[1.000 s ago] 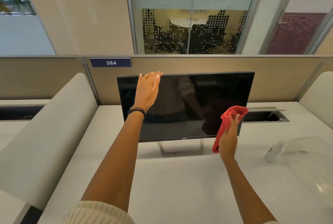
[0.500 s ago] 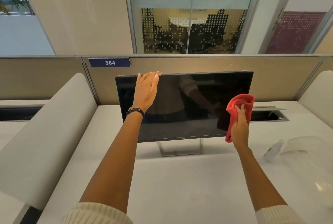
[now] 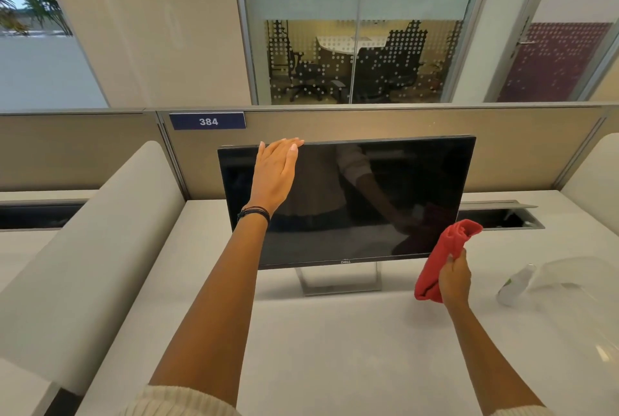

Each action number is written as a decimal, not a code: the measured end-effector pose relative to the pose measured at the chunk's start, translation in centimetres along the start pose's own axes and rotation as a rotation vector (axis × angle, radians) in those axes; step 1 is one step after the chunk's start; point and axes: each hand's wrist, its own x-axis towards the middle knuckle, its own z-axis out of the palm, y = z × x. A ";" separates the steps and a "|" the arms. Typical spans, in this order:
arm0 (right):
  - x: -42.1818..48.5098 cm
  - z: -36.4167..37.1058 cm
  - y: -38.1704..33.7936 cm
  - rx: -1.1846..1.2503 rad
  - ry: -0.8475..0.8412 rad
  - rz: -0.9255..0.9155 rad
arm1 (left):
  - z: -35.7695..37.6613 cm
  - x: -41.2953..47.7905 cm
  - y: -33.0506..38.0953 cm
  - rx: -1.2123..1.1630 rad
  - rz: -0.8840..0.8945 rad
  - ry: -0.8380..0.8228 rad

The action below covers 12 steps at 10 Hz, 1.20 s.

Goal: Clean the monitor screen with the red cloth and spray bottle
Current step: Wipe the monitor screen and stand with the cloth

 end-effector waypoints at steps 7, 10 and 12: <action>-7.5 7.6 1.8 -0.342 -0.103 -0.055 | 0.2 0.0 -0.1 0.026 0.009 0.026; -10.9 11.0 0.0 -0.277 -0.223 -0.076 | 0.2 0.1 -0.3 0.034 0.012 0.019; -12.7 12.7 0.4 -0.683 -0.394 -0.378 | 0.3 0.1 -0.4 0.036 0.012 0.015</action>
